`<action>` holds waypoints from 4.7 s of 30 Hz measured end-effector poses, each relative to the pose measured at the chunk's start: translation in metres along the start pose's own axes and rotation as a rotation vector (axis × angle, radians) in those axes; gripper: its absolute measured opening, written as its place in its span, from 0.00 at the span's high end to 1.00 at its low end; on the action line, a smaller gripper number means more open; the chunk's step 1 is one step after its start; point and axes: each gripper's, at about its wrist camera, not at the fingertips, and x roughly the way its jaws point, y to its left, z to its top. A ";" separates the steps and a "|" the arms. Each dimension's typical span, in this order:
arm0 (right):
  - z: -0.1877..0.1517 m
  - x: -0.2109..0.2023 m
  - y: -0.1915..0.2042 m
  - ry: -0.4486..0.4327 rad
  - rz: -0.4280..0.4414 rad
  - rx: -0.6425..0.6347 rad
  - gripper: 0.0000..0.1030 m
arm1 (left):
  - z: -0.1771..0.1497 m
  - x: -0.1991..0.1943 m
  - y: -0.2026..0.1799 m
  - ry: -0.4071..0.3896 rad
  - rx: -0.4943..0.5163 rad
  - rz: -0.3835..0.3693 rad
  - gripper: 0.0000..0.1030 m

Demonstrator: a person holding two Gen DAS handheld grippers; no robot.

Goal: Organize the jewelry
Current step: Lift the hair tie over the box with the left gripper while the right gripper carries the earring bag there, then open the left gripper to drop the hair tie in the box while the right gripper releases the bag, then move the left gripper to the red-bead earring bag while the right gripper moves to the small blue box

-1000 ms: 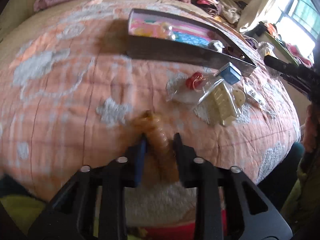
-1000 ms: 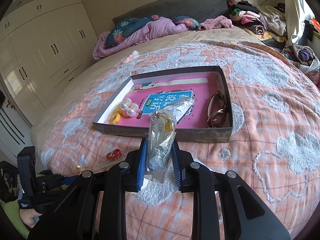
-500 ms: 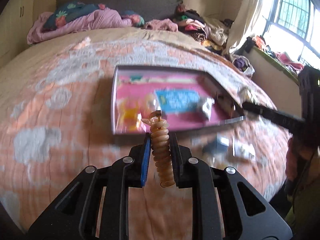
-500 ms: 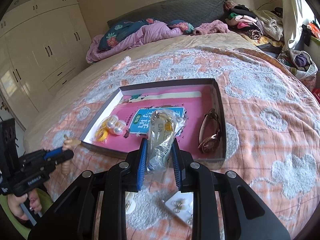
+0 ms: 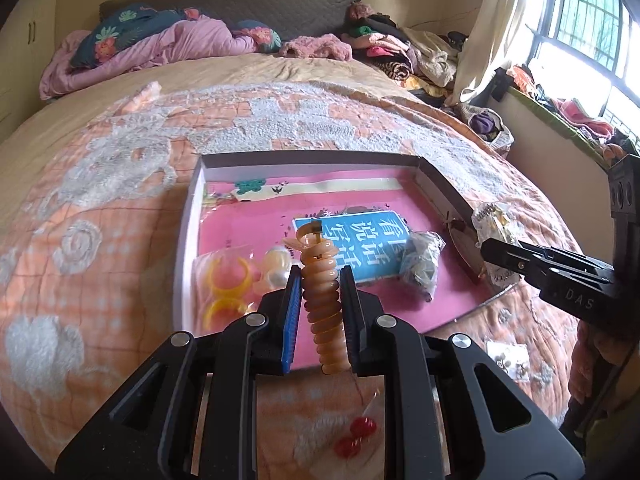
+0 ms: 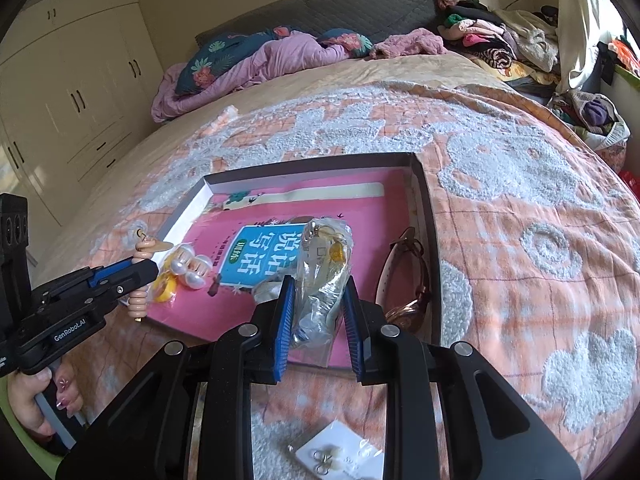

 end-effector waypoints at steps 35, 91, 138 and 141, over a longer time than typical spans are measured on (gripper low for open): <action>-0.012 0.012 -0.012 0.034 0.013 0.055 0.57 | -0.003 0.051 -0.016 0.114 0.017 -0.032 0.85; -0.041 -0.121 0.036 -0.139 0.038 -0.054 0.19 | -0.038 -0.094 -0.013 -0.054 -0.024 0.021 0.09; -0.089 -0.062 0.051 0.055 0.013 -0.141 0.19 | -0.116 -0.051 -0.003 0.147 0.017 0.026 0.09; -0.088 -0.053 0.051 0.066 0.010 -0.156 0.19 | -0.116 -0.042 -0.003 0.154 0.029 0.034 0.09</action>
